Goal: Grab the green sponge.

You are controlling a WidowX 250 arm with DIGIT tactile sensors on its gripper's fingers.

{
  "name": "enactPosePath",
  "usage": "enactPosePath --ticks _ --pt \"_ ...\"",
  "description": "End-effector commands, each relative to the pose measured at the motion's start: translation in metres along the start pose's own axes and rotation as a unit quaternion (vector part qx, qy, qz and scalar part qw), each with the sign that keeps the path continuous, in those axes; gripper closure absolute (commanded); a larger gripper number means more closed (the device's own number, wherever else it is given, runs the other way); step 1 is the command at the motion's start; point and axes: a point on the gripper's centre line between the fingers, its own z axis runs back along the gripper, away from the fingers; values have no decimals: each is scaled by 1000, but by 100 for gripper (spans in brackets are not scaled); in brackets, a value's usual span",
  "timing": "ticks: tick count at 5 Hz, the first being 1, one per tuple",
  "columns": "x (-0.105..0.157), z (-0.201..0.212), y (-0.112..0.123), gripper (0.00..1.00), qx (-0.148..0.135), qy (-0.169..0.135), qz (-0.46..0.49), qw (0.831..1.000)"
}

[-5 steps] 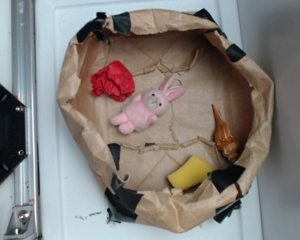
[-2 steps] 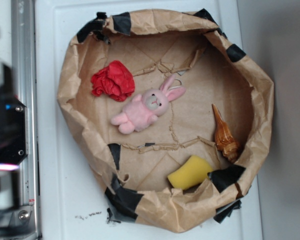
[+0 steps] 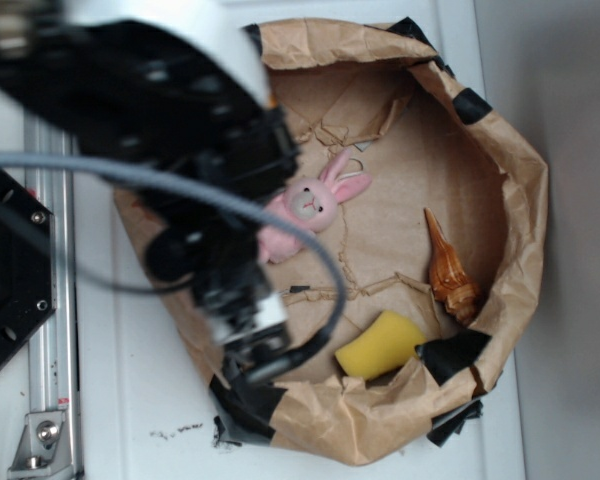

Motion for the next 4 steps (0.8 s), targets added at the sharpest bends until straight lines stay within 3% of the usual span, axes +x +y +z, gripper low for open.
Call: enactPosePath --ticks 1,3,4 --pt "30 -49 -4 0 -46 2 24 999" --pt "33 -86 -38 0 -28 21 -19 999" --pt "32 -96 -62 0 -36 29 -41 998"
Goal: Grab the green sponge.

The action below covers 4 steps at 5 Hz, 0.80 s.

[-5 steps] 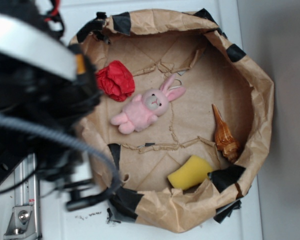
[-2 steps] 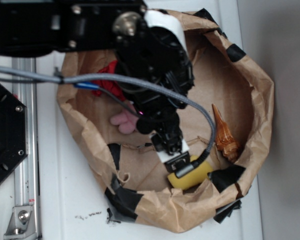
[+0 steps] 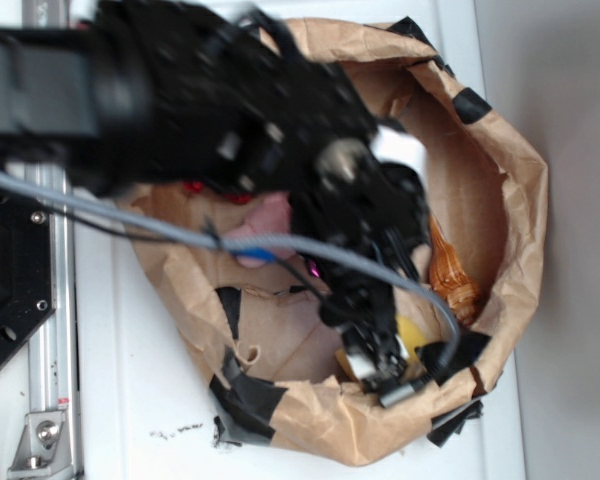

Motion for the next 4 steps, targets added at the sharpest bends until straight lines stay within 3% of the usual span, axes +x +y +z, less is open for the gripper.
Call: enactPosePath --ticks 1,2,3,4 --pt "7 -7 -41 0 -8 -16 -43 999" --pt "11 -25 -42 0 21 -13 -62 998" --pt "14 -36 -32 0 78 -10 -93 993" --pt "19 -34 -17 0 111 -16 -99 989"
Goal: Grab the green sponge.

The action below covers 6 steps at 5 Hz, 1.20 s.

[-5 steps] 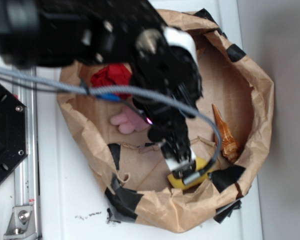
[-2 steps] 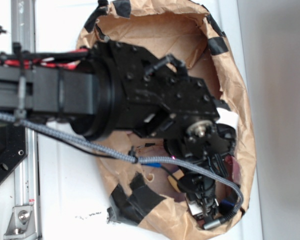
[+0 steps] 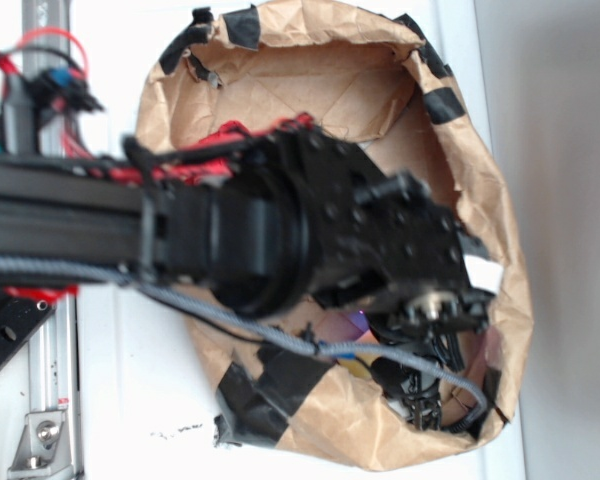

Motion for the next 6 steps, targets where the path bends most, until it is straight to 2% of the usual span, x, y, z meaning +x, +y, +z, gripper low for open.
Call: enactPosePath --ticks 1,2,3,4,5,6 --pt "12 24 19 100 50 -44 -11 998" --pt "12 52 33 100 57 -78 -8 995" --pt "10 90 39 100 78 -130 -24 988" --pt "5 127 42 100 104 -161 -28 981" --pt "-10 181 49 100 131 -126 -32 983" --pt "-22 212 47 100 189 -111 -42 975"
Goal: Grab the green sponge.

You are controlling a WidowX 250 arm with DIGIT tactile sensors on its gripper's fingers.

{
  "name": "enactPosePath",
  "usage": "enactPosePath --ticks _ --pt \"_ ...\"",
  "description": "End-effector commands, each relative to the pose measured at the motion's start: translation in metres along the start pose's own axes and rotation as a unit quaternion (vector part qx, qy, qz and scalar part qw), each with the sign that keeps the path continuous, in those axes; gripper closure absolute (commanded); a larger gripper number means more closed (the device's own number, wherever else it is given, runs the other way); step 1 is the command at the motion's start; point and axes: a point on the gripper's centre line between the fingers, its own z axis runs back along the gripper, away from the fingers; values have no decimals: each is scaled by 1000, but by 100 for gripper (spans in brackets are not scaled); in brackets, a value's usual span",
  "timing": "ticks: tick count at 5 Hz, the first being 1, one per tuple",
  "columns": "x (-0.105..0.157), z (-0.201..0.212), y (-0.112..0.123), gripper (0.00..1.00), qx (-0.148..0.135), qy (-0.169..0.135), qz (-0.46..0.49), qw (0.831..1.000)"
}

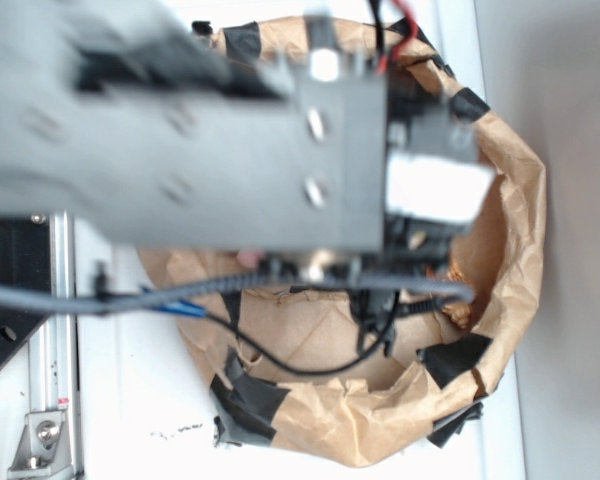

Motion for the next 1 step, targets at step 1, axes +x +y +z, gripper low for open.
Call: enactPosePath --ticks 1 --pt "-7 52 8 100 77 -33 -20 996"
